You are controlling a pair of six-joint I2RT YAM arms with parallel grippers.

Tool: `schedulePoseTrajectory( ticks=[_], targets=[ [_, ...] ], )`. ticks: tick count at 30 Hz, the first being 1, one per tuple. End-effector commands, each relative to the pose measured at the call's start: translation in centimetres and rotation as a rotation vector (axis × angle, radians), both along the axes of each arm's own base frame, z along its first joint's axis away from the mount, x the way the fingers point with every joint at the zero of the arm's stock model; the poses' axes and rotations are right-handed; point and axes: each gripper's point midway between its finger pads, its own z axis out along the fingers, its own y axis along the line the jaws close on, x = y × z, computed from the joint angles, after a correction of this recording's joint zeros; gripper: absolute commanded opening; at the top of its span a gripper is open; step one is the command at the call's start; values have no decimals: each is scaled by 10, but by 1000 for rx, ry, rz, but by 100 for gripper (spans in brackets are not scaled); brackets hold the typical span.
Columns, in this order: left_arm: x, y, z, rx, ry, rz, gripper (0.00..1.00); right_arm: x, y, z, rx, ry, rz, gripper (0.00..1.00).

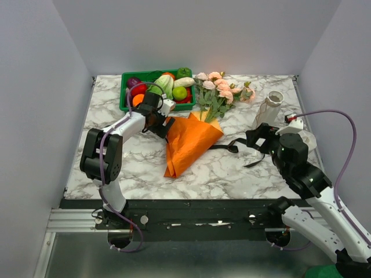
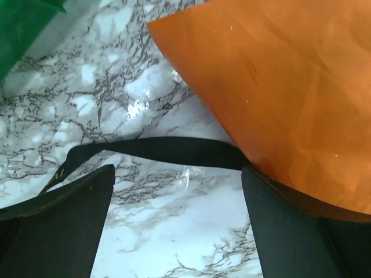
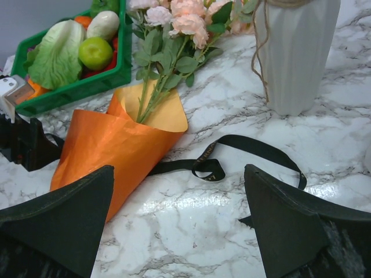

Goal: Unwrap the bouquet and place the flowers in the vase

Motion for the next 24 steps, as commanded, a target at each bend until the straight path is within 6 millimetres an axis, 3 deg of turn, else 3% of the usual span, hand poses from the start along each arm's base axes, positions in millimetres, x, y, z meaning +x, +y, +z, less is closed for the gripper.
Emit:
schedulePoseTrajectory(
  ticks=[1,7,13,18,22,24],
  targets=[
    [5,-31,38,-70,-106,-32,99,-2,-1,4,7,-28,5,100],
    [-13,-39,19,-30,-52,-80,99,-7,-7,19,22,-68,-4,100],
    [-26,-54,20,-70,-20,-124,99,-13,-13,35,43,-110,-15,100],
    [-42,-90,36,-105,-29,-208,99,-17,-13,47,68,-129,-10,100],
    [-70,-130,52,-130,-28,-322,99,-19,-14,51,78,-133,-8,100],
    [-81,-140,61,-131,-29,-361,99,-20,-14,53,82,-133,-4,100]
  ],
)
